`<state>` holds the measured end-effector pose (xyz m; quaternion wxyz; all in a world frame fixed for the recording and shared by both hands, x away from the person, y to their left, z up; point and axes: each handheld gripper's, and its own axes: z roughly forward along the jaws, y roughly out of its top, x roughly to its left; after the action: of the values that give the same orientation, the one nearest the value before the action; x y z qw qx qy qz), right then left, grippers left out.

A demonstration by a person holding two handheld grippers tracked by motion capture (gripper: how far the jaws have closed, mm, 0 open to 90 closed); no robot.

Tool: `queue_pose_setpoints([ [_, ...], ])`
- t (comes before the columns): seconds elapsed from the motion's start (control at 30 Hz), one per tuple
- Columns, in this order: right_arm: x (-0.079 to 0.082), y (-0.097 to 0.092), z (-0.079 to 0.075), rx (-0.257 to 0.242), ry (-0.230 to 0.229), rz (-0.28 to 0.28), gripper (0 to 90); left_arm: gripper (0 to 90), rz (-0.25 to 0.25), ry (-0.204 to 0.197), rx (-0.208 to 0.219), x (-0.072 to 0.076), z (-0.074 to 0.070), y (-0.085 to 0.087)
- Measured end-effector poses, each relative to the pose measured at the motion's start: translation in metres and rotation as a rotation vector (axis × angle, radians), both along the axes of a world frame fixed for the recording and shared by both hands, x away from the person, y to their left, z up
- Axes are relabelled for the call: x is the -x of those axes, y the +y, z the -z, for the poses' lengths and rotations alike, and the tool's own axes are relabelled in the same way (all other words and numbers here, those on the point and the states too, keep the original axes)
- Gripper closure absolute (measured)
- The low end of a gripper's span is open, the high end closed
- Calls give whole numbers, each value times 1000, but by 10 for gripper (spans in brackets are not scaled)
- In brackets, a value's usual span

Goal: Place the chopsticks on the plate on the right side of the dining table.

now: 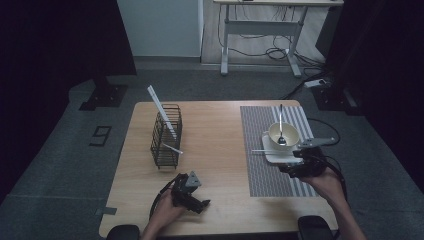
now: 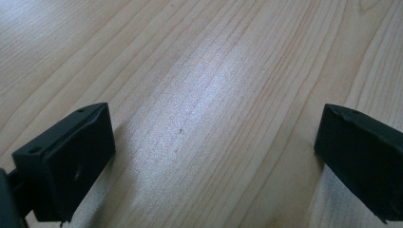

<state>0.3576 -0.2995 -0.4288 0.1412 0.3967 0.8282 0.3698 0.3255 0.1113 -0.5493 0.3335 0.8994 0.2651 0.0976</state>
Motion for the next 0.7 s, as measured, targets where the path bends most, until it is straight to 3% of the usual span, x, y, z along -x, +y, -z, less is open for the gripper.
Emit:
queue_pose_setpoints([
  [0.37, -15, 46, -31, 4, -13, -92, 124, 0, 0, 1, -1, 0, 0, 0],
  [0.7, -30, 91, -49, 2, 5, -202, 128, 0, -1, 2, 0, 0, 0, 0],
])
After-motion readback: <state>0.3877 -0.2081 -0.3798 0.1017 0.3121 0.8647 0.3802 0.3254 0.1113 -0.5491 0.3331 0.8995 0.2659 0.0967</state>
